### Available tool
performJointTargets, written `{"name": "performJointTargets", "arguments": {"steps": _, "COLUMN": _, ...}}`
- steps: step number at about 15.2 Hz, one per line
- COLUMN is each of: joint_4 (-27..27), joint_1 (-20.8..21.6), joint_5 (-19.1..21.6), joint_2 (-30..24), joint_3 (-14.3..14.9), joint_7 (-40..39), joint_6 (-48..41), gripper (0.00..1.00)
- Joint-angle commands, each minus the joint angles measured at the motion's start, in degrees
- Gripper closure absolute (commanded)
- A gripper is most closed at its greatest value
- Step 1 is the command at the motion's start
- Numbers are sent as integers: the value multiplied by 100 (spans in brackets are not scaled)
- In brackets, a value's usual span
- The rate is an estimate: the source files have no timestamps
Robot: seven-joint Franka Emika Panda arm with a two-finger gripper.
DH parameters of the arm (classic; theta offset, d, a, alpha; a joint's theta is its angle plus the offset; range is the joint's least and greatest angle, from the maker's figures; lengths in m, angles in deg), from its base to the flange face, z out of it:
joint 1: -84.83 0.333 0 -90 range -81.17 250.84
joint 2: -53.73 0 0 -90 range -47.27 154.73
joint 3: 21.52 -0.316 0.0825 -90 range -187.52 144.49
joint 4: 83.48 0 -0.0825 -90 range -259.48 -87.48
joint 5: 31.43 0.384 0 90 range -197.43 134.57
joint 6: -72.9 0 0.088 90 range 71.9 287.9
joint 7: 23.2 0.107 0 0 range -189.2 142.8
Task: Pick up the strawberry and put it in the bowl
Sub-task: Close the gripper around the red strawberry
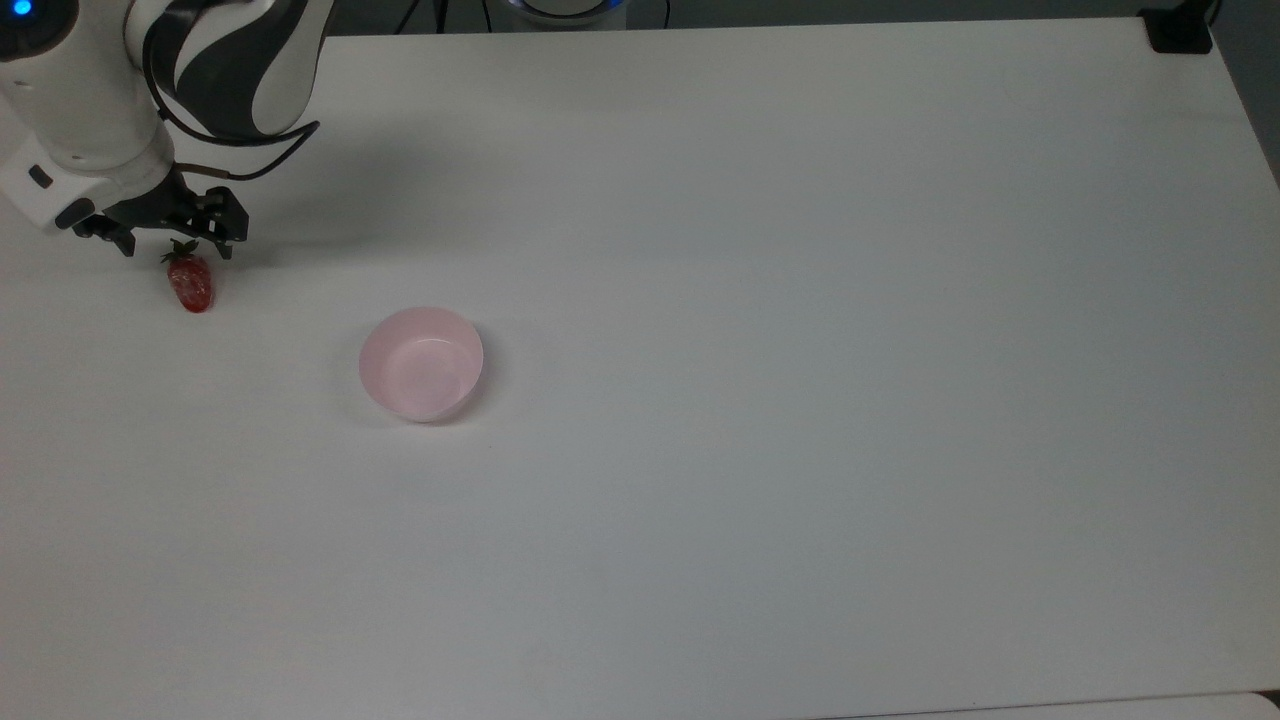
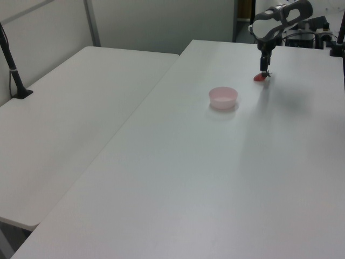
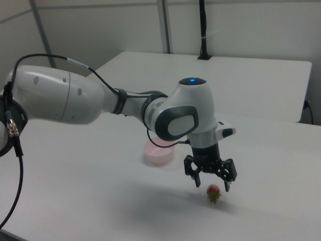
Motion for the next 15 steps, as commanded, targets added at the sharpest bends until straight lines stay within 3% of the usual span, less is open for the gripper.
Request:
{"name": "performJointTargets", "arguments": {"steps": 1, "joint_4": 48, "joint_1": 16, "joint_5": 179, "joint_2": 236, "joint_3": 10, "joint_7": -169, "joint_6": 516, "gripper": 0}}
{"name": "performJointTargets", "arguments": {"steps": 5, "joint_4": 57, "joint_1": -19, "joint_5": 170, "joint_2": 350, "joint_3": -8, "joint_7": -186, "joint_6": 526, "gripper": 13}}
{"name": "performJointTargets", "arguments": {"steps": 11, "joint_4": 48, "joint_1": -19, "joint_5": 170, "joint_2": 456, "joint_3": -157, "joint_7": -186, "joint_6": 543, "gripper": 43}}
{"name": "performJointTargets", "arguments": {"steps": 15, "joint_4": 48, "joint_1": -19, "joint_5": 170, "joint_2": 464, "joint_3": -166, "joint_7": -186, "joint_6": 544, "gripper": 51}}
